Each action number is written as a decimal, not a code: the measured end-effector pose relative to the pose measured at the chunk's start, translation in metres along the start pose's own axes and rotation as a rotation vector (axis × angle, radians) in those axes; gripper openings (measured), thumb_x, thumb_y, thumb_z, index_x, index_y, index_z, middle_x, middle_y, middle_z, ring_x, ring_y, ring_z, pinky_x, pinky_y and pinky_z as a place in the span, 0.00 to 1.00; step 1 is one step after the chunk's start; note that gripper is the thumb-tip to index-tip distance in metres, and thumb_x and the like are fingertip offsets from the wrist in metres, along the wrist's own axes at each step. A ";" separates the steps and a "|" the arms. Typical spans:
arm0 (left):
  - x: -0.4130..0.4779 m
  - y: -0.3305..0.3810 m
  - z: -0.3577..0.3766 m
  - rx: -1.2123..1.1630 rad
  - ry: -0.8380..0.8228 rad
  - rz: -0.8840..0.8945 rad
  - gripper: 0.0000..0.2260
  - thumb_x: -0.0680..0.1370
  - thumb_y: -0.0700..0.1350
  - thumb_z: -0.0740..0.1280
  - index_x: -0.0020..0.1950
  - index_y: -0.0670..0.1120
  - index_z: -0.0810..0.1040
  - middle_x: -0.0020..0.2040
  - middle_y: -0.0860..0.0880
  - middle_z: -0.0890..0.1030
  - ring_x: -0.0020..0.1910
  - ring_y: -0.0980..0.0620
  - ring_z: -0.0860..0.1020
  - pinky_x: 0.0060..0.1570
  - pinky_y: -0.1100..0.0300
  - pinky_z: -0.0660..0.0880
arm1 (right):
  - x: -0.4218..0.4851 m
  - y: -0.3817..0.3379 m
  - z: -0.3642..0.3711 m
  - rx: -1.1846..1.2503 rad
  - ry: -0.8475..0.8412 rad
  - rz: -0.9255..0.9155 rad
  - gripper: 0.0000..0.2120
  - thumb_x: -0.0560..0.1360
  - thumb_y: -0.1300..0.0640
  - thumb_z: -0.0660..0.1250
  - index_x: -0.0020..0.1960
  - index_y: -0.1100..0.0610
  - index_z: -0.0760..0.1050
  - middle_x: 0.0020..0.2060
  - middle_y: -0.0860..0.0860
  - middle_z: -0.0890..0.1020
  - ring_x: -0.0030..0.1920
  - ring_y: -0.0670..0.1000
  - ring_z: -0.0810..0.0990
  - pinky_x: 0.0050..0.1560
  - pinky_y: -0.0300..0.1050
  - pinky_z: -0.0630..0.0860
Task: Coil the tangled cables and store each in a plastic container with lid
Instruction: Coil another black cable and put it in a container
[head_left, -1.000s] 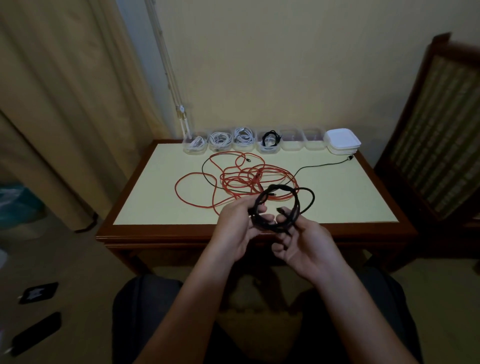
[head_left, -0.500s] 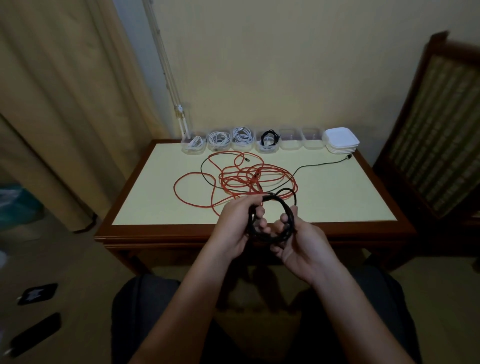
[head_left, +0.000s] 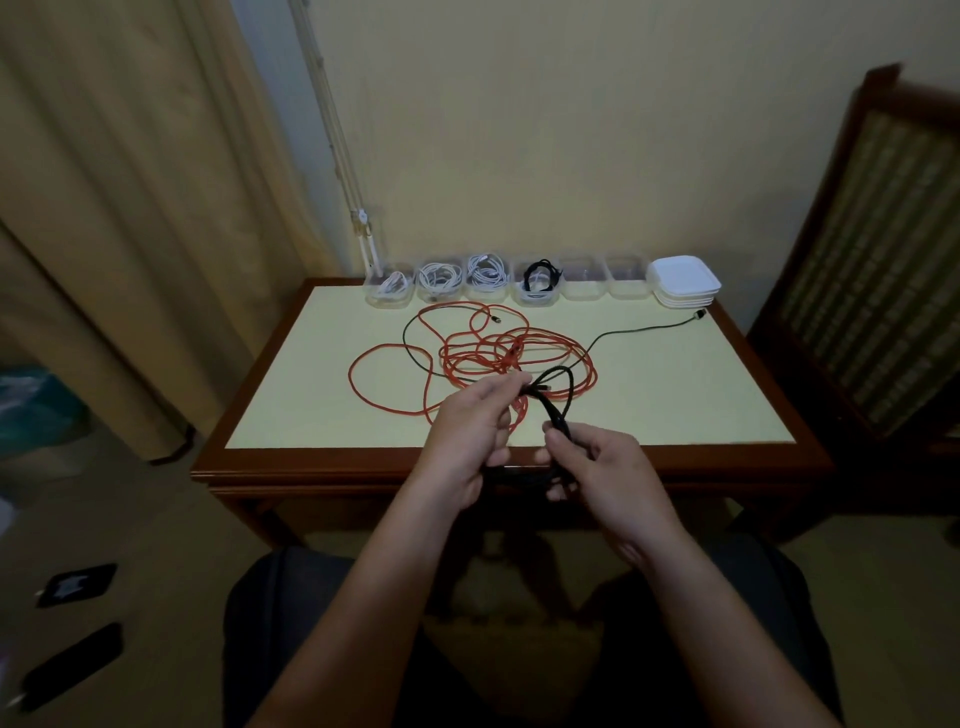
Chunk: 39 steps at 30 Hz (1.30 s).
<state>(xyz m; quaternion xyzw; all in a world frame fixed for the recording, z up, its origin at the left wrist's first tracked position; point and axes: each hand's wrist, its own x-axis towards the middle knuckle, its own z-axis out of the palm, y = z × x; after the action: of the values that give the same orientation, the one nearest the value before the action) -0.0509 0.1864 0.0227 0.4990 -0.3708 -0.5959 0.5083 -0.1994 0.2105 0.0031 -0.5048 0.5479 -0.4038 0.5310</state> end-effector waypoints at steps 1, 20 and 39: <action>0.000 0.000 -0.001 0.011 -0.008 0.012 0.10 0.81 0.49 0.67 0.58 0.46 0.83 0.28 0.53 0.62 0.25 0.57 0.58 0.22 0.64 0.56 | 0.000 0.000 -0.001 -0.089 0.005 -0.043 0.08 0.82 0.56 0.66 0.55 0.55 0.83 0.41 0.49 0.87 0.34 0.48 0.83 0.38 0.41 0.79; 0.014 0.015 -0.031 0.087 0.340 0.246 0.10 0.82 0.48 0.66 0.60 0.49 0.82 0.26 0.57 0.71 0.26 0.56 0.63 0.25 0.63 0.63 | -0.005 -0.009 -0.017 -0.795 0.101 -0.292 0.16 0.80 0.68 0.62 0.56 0.50 0.82 0.42 0.43 0.82 0.47 0.42 0.80 0.46 0.34 0.73; 0.001 0.019 0.000 -0.907 0.022 -0.103 0.13 0.84 0.50 0.60 0.58 0.44 0.81 0.25 0.54 0.58 0.19 0.58 0.54 0.18 0.65 0.51 | 0.001 -0.002 -0.001 -0.199 0.219 -0.320 0.07 0.79 0.59 0.70 0.54 0.51 0.85 0.46 0.43 0.86 0.50 0.38 0.82 0.50 0.29 0.74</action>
<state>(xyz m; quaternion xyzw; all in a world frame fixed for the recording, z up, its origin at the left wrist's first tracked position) -0.0464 0.1819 0.0402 0.2502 -0.0418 -0.7173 0.6489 -0.2001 0.2096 0.0048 -0.5882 0.5524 -0.4794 0.3450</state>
